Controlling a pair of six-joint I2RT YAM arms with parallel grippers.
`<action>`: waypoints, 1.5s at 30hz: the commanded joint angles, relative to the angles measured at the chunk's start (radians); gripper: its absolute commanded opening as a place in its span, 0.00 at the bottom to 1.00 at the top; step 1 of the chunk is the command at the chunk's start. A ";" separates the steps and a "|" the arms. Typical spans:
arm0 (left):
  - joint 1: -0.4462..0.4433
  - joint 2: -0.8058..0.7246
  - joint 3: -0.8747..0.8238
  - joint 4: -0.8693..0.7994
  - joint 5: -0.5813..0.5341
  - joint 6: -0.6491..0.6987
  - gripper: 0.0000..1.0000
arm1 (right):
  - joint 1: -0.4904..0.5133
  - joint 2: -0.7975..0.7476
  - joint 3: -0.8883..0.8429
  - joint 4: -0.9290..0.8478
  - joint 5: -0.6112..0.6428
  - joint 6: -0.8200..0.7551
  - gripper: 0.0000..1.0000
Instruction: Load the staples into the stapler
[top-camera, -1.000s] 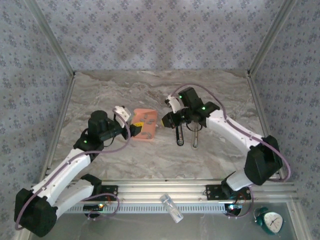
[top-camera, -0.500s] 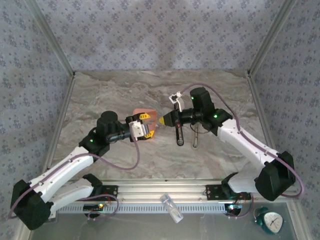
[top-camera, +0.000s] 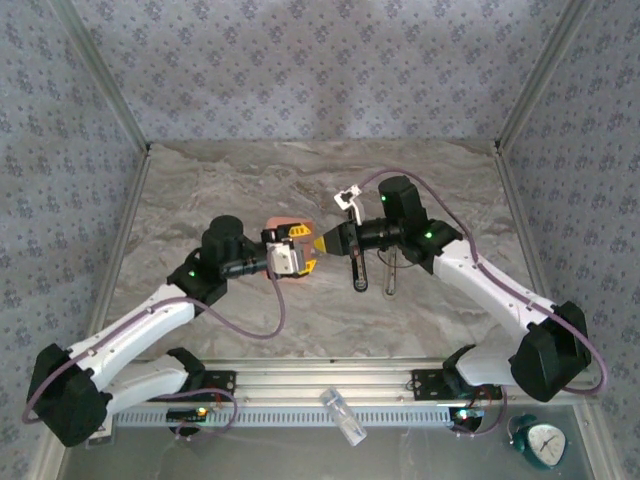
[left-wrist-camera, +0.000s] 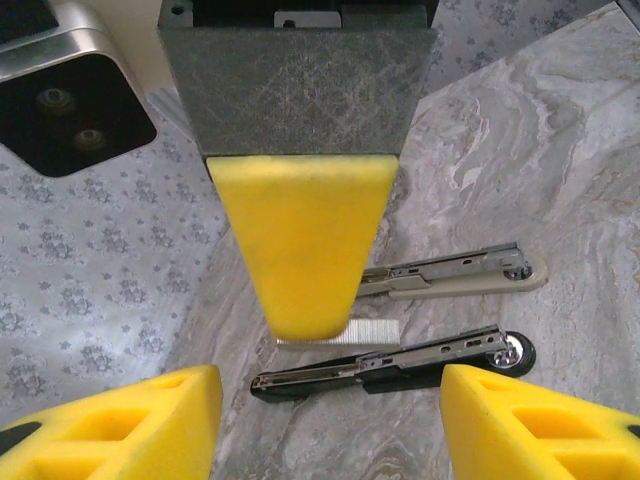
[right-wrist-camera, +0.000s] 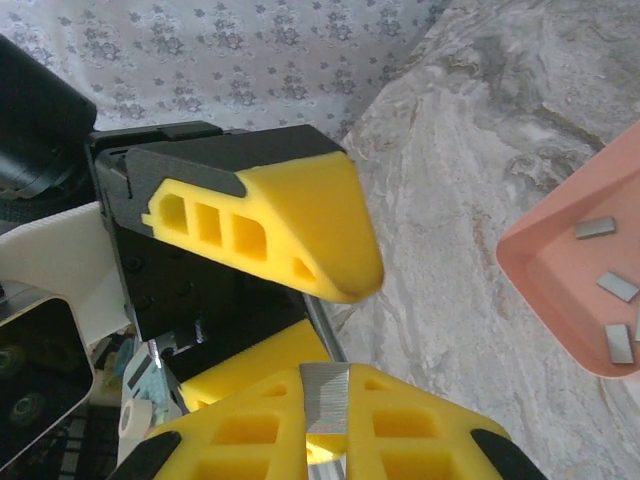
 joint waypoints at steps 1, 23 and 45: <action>-0.005 0.012 0.037 0.061 0.063 -0.012 0.59 | 0.009 0.008 0.001 0.034 -0.041 0.021 0.13; -0.006 -0.002 0.054 0.013 0.104 0.006 0.36 | 0.012 0.033 0.001 0.058 -0.073 0.048 0.13; -0.028 0.003 0.144 -0.317 -0.020 0.065 0.22 | -0.086 -0.108 -0.083 0.058 0.037 0.075 0.39</action>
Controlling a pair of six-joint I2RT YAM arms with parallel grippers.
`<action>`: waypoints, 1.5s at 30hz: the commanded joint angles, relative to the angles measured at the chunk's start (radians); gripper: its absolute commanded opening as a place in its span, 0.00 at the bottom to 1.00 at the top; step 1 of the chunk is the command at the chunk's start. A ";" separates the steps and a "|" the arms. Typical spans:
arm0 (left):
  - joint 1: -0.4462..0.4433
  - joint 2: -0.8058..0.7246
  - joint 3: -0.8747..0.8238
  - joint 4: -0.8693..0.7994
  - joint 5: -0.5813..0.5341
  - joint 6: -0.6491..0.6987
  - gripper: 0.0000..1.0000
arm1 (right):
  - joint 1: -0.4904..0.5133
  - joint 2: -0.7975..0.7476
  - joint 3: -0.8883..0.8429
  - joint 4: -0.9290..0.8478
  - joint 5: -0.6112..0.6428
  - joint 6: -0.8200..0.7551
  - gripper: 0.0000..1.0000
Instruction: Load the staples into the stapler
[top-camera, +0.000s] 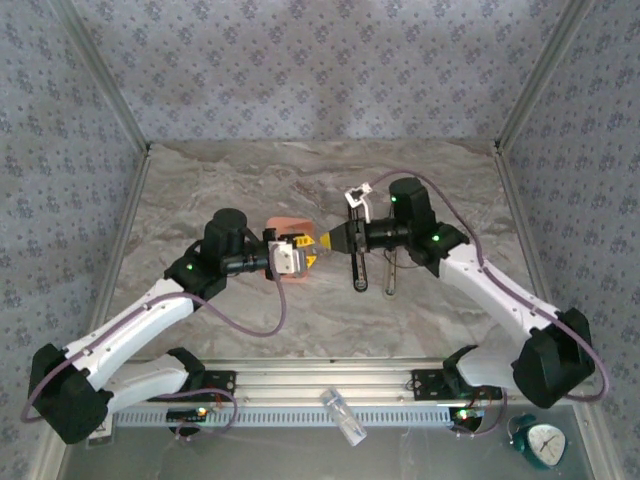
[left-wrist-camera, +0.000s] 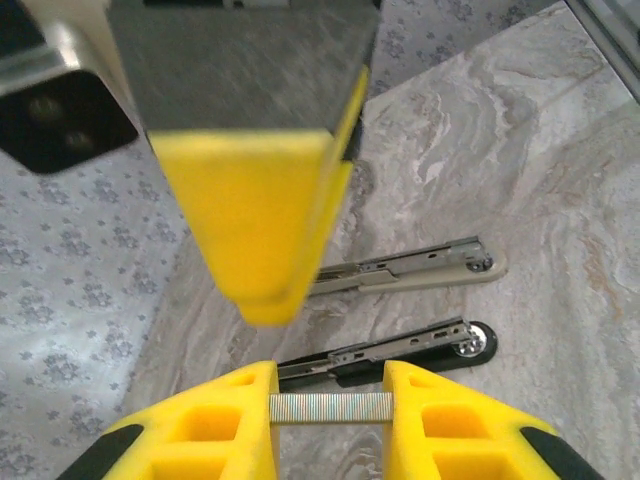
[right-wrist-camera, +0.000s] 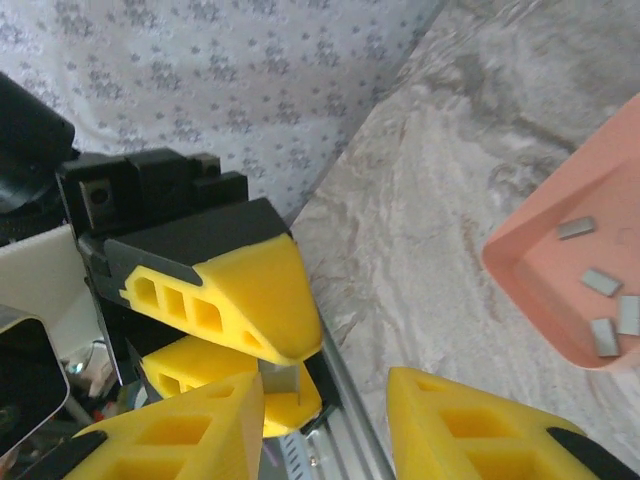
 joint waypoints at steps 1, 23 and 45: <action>-0.023 0.003 0.062 -0.165 -0.061 0.018 0.22 | -0.033 -0.074 -0.031 -0.010 0.053 -0.001 0.39; -0.381 0.772 0.592 -1.092 -0.579 -0.453 0.22 | -0.218 -0.394 -0.243 -0.237 0.232 0.001 0.38; -0.393 1.072 0.720 -1.109 -0.615 -0.592 0.27 | -0.364 -0.534 -0.275 -0.424 0.348 0.053 0.37</action>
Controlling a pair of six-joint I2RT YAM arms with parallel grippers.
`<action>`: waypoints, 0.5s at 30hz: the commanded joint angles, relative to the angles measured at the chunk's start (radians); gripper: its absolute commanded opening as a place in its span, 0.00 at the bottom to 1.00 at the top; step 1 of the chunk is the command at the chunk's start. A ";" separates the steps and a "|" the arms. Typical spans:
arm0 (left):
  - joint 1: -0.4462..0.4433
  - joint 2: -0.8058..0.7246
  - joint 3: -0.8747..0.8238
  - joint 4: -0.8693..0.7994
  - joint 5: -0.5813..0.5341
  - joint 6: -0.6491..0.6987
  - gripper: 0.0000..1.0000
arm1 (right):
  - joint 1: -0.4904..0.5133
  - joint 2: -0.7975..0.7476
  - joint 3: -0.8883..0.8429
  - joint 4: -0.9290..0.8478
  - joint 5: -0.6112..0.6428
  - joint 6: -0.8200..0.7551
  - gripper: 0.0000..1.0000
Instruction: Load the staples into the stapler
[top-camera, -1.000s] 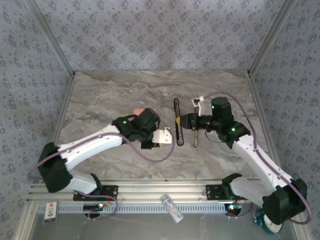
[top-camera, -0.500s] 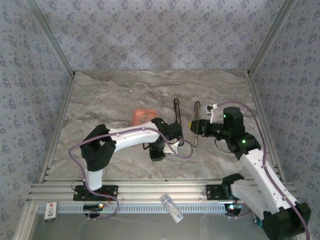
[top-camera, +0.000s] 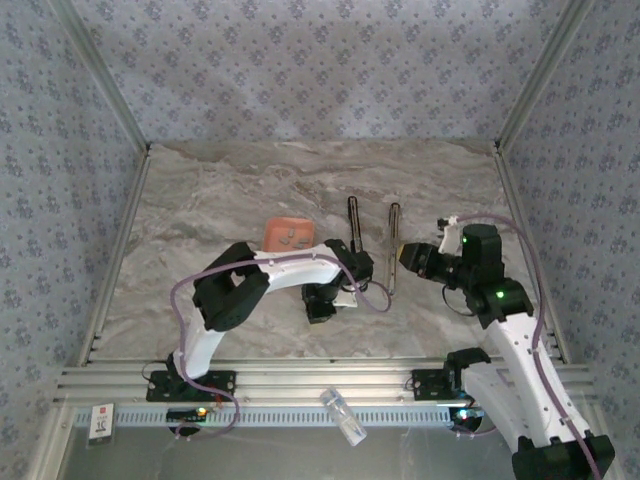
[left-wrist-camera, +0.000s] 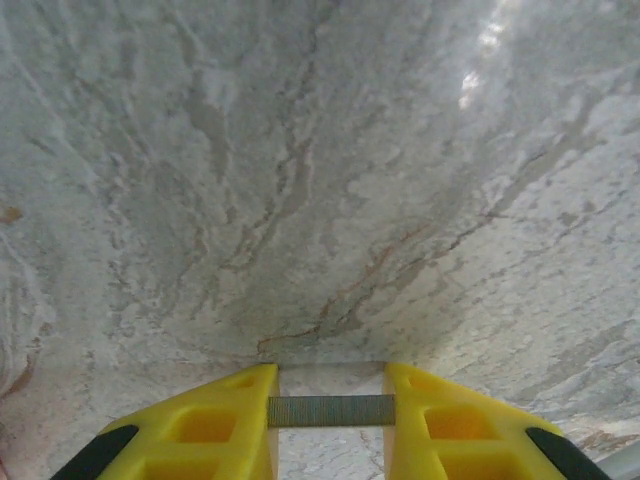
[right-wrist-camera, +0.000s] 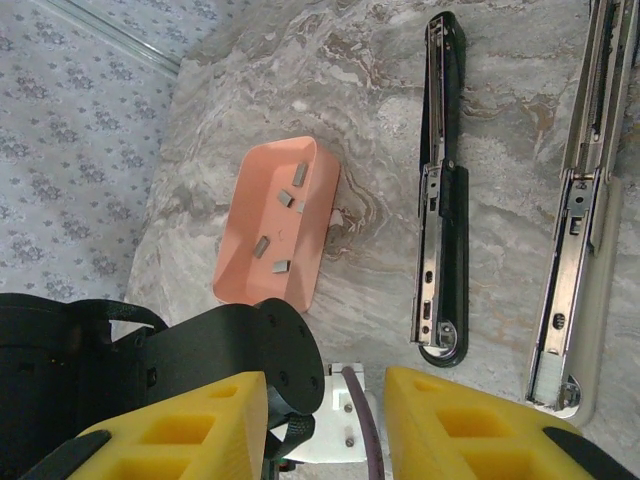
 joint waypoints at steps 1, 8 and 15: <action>-0.009 0.025 0.026 -0.019 -0.004 -0.018 0.28 | -0.005 -0.017 0.001 -0.037 0.007 0.011 0.37; -0.015 0.027 0.041 -0.004 0.020 -0.018 0.48 | -0.003 -0.022 0.008 -0.039 0.031 0.005 0.37; -0.017 -0.043 0.044 0.014 0.029 -0.004 0.53 | 0.012 -0.010 0.020 -0.059 0.046 0.008 0.37</action>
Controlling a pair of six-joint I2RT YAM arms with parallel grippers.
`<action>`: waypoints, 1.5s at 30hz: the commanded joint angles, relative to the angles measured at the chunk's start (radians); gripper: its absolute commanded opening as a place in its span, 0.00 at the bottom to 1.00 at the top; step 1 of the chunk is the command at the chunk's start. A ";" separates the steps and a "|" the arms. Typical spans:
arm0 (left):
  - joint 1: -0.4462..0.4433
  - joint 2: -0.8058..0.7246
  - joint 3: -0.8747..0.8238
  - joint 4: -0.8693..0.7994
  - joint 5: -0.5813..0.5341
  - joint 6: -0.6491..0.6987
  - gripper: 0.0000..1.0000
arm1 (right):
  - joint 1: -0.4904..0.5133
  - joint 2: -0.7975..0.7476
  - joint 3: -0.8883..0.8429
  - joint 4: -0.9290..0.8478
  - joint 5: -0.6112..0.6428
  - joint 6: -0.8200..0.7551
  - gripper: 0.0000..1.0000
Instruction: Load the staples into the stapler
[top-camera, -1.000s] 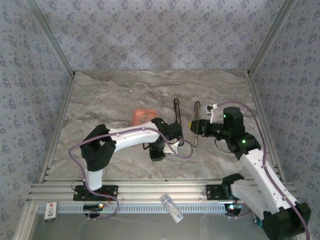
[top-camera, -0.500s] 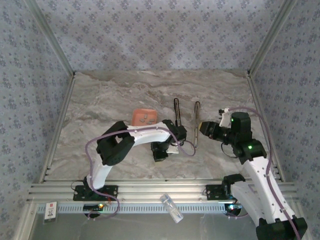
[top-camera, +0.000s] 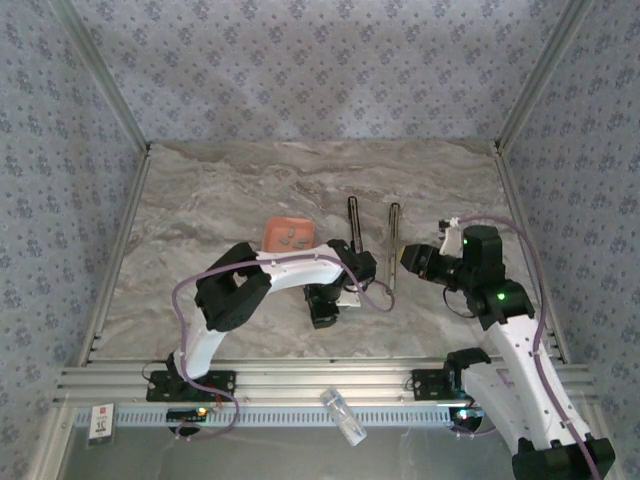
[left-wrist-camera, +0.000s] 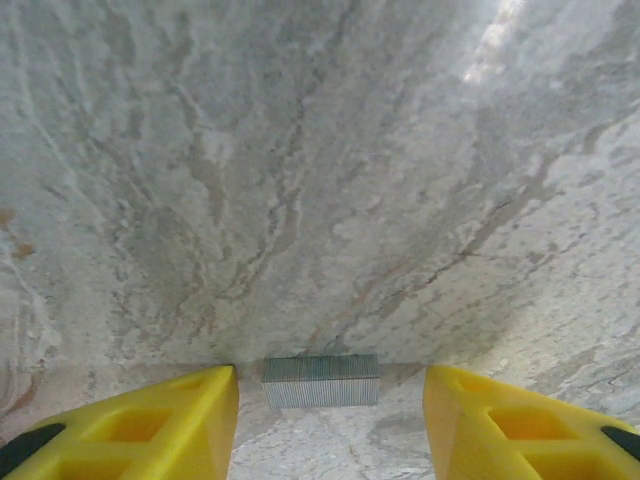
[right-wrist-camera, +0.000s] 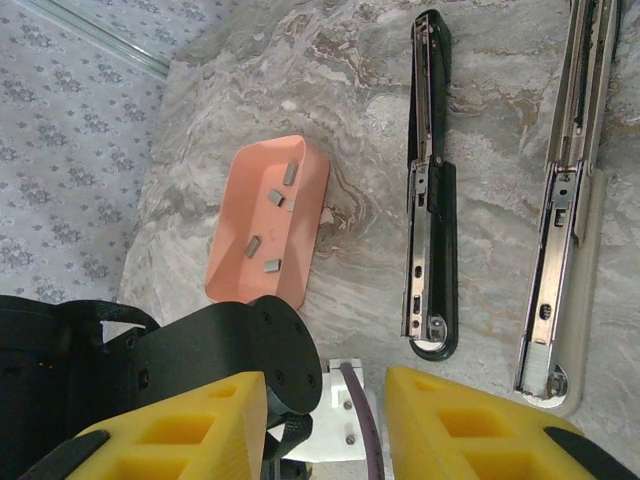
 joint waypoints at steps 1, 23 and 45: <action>-0.007 -0.069 0.021 0.012 0.013 0.005 0.53 | 0.016 0.008 0.024 -0.042 0.029 0.004 0.37; 0.348 -0.655 -0.401 0.407 0.178 -0.357 0.65 | 0.512 0.460 0.286 -0.329 0.444 0.022 0.38; 0.997 -0.986 -0.809 0.677 0.441 -0.766 0.80 | 0.915 1.188 0.797 -0.588 0.570 0.172 0.40</action>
